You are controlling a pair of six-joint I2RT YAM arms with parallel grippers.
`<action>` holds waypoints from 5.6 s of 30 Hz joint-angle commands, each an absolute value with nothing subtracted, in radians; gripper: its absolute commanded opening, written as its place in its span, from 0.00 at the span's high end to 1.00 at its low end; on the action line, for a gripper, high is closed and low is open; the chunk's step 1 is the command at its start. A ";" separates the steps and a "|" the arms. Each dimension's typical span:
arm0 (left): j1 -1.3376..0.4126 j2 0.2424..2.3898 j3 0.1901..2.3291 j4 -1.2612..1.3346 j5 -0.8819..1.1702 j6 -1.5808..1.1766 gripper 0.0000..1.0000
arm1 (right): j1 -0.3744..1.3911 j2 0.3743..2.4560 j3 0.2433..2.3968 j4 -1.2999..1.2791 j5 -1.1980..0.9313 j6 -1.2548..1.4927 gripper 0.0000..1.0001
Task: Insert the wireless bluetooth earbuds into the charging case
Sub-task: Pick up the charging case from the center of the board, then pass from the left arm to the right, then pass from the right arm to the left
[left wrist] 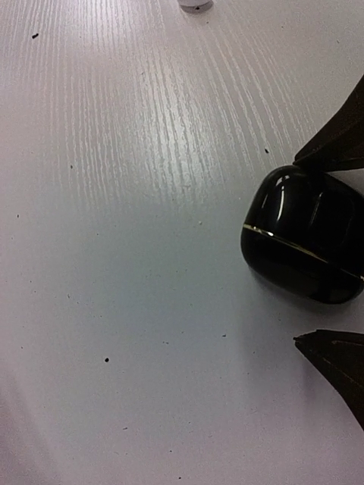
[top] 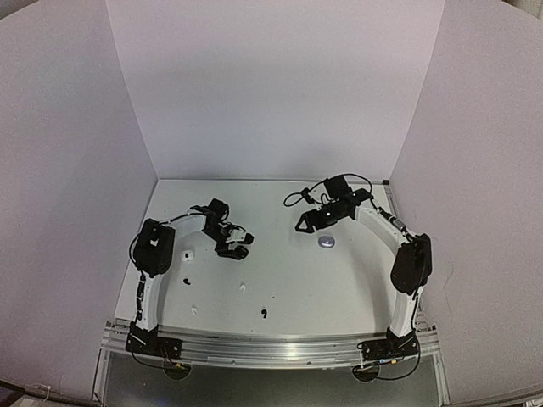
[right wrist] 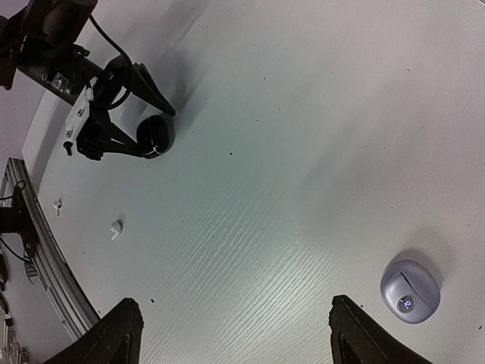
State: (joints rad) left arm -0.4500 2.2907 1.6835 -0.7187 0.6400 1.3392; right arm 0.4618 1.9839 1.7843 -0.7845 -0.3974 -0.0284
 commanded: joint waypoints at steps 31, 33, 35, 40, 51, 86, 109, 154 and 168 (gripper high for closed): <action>-0.484 1.581 1.147 -0.015 0.584 1.236 1.00 | 0.719 1.935 1.834 -0.273 -0.367 0.510 0.23; -0.498 1.536 1.114 -0.004 0.564 1.229 1.00 | 0.753 1.954 1.856 -0.243 -0.354 0.508 0.25; -0.508 1.506 1.095 -0.004 0.549 1.216 1.00 | 0.781 1.973 1.884 -0.241 -0.352 0.498 0.27; -0.521 1.451 1.056 0.035 0.541 1.199 1.00 | 0.828 2.025 1.910 -0.241 -0.338 0.514 0.31; -0.540 1.399 1.012 0.070 0.555 1.178 1.00 | 0.860 2.036 1.848 -0.242 -0.277 0.517 0.36; -0.397 1.348 1.213 -0.468 1.018 0.710 0.00 | 0.849 1.816 1.747 -0.247 -0.579 0.035 1.00; -0.407 1.358 1.158 -0.004 1.317 0.207 0.51 | 0.899 1.874 1.881 -0.242 -0.546 -0.167 1.00; -0.407 1.361 1.169 -0.012 1.309 0.232 1.00 | 0.902 1.942 1.906 -0.238 -0.477 -0.134 0.98; -0.407 1.350 1.210 -0.259 1.281 0.454 1.00 | 0.902 1.921 1.926 -0.241 -0.396 -0.080 0.31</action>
State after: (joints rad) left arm -0.4047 1.3792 1.1591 -0.2149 1.2687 0.3886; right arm 0.9034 1.9152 1.8935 -0.2573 -0.4314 -0.0966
